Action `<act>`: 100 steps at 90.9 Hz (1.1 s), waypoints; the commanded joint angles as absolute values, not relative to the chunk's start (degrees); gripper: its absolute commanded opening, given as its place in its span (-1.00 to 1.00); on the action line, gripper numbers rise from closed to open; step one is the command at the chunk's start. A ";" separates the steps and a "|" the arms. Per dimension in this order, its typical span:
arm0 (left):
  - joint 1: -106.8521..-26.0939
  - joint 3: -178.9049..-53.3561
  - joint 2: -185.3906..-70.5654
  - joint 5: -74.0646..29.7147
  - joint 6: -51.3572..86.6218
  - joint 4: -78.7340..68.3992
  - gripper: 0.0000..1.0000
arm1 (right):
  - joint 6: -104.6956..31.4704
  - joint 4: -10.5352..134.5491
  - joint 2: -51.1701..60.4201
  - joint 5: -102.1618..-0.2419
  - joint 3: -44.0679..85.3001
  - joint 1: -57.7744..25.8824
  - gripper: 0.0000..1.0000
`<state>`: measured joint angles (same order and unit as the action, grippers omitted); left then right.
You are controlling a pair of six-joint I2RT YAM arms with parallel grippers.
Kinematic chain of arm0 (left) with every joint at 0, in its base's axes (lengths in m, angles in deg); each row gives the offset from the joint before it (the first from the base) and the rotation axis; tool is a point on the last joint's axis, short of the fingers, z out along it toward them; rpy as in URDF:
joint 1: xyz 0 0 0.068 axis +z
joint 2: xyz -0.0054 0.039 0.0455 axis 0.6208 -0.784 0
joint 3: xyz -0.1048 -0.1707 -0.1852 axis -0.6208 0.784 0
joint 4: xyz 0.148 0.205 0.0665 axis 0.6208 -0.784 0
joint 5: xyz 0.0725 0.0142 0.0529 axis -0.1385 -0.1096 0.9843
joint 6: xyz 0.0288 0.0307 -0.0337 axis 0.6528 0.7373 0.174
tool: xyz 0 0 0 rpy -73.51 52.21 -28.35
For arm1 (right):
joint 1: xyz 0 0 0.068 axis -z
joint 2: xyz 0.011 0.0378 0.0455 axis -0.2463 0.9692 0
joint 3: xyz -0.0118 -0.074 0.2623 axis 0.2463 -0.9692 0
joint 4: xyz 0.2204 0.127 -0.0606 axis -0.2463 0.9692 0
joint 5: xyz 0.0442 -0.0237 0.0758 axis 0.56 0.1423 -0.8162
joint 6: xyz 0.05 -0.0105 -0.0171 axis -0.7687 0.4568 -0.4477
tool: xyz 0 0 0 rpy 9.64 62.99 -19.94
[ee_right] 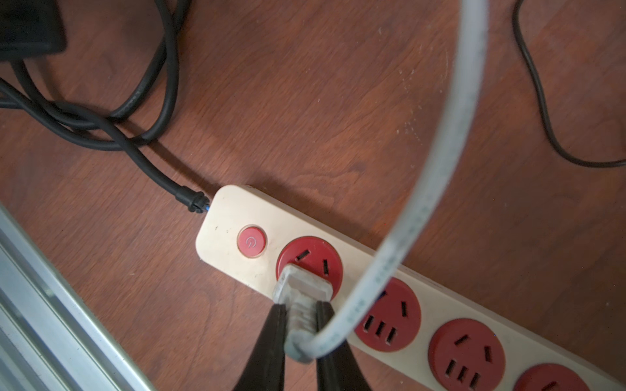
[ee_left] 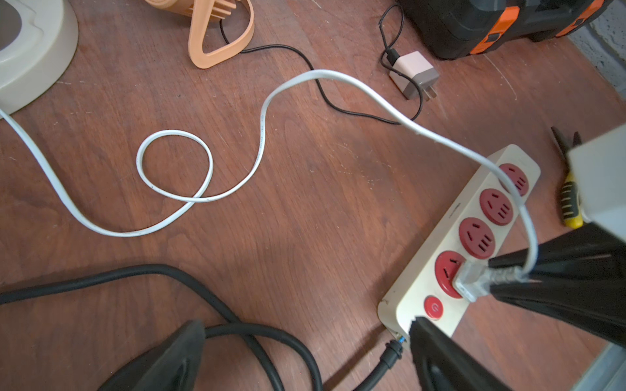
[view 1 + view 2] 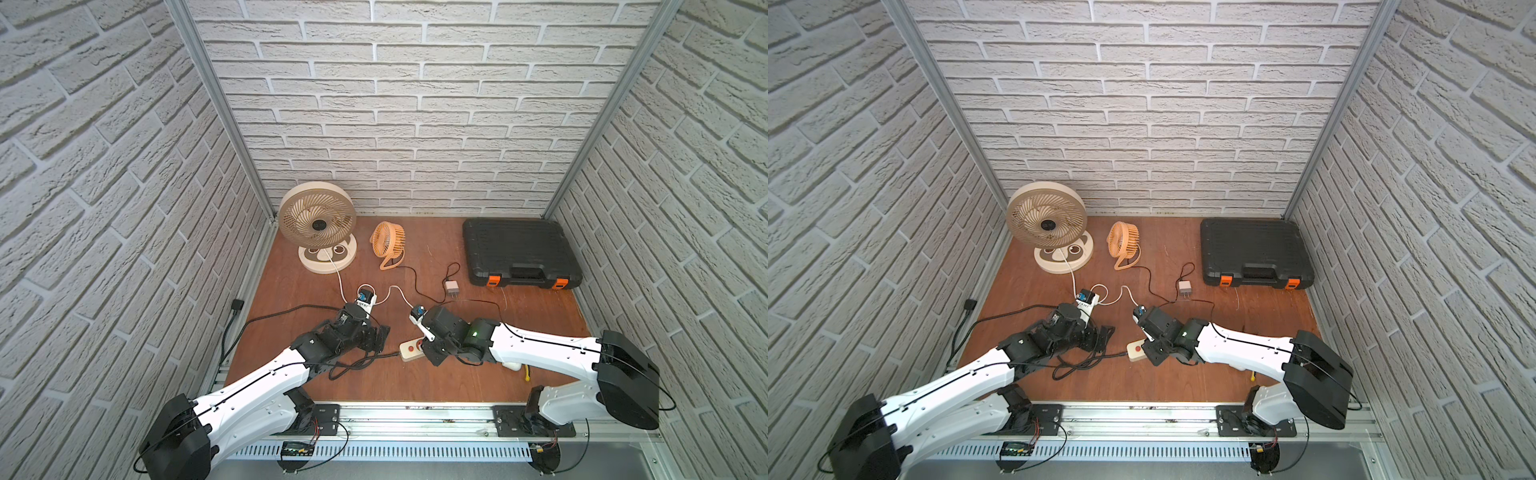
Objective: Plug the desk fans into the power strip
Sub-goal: Adjust the power cord at the center of the board.
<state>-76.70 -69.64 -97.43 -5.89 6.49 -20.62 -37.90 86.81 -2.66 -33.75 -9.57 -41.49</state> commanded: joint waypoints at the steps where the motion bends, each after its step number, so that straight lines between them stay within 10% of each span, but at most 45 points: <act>1: -76.12 -68.73 -97.04 -6.60 6.46 -19.29 0.97 | -41.25 88.56 -0.75 -31.10 -8.31 -42.55 -0.59; 32: -75.64 -67.60 -94.25 -6.61 6.55 -20.21 0.97 | -44.93 90.22 3.49 -28.98 -7.12 -44.71 -0.93; 100: -75.29 -67.02 -90.78 -7.01 6.40 -22.21 0.97 | -54.03 76.42 5.31 -33.75 -22.15 -46.81 -0.94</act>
